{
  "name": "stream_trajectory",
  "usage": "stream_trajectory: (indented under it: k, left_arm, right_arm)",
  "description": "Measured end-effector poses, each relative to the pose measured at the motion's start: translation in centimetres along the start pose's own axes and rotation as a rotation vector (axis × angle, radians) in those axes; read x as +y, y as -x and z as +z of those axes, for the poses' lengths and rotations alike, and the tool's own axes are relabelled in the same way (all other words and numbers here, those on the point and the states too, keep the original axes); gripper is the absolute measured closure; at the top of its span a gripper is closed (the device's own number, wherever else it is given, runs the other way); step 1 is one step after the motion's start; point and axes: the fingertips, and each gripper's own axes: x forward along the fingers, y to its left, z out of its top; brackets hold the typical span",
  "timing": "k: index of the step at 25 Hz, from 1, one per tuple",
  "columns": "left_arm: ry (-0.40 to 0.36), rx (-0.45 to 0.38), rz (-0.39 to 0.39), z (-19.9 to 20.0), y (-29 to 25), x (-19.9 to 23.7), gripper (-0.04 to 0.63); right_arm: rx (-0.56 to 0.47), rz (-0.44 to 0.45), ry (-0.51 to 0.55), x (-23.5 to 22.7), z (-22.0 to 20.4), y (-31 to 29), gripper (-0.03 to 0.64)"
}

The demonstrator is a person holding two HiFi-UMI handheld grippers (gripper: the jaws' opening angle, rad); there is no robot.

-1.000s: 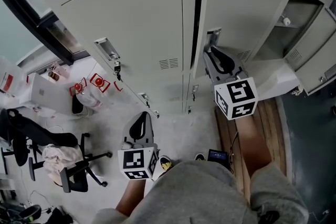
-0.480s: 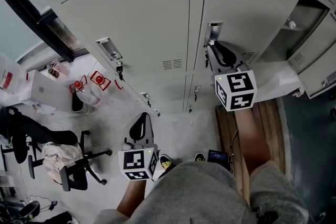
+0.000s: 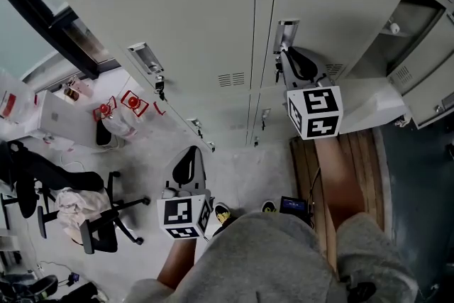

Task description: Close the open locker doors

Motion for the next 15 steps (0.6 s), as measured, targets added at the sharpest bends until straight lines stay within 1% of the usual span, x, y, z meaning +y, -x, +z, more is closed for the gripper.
stream_trajectory:
  k: [3, 6, 11, 15]
  left_arm:
    - [-0.006, -0.003, -0.006, 0.1, -0.1, -0.4, 0.583]
    - [-0.008, -0.004, -0.022, 0.1, -0.3, -1.2, 0.583]
    - [-0.032, -0.012, -0.082, 0.5, -0.8, -3.6, 0.583]
    - [-0.042, -0.014, -0.133, 0.6, -1.3, -5.9, 0.583]
  right_arm:
    - [0.002, 0.014, 0.0, 0.1, 0.0, 0.7, 0.562]
    - [0.0, 0.031, -0.023, 0.2, -0.3, 2.5, 0.565]
    - [-0.006, 0.035, -0.045, 0.0, -0.8, 7.1, 0.565]
    - [-0.002, 0.022, -0.06, -0.8, -1.5, 11.4, 0.564]
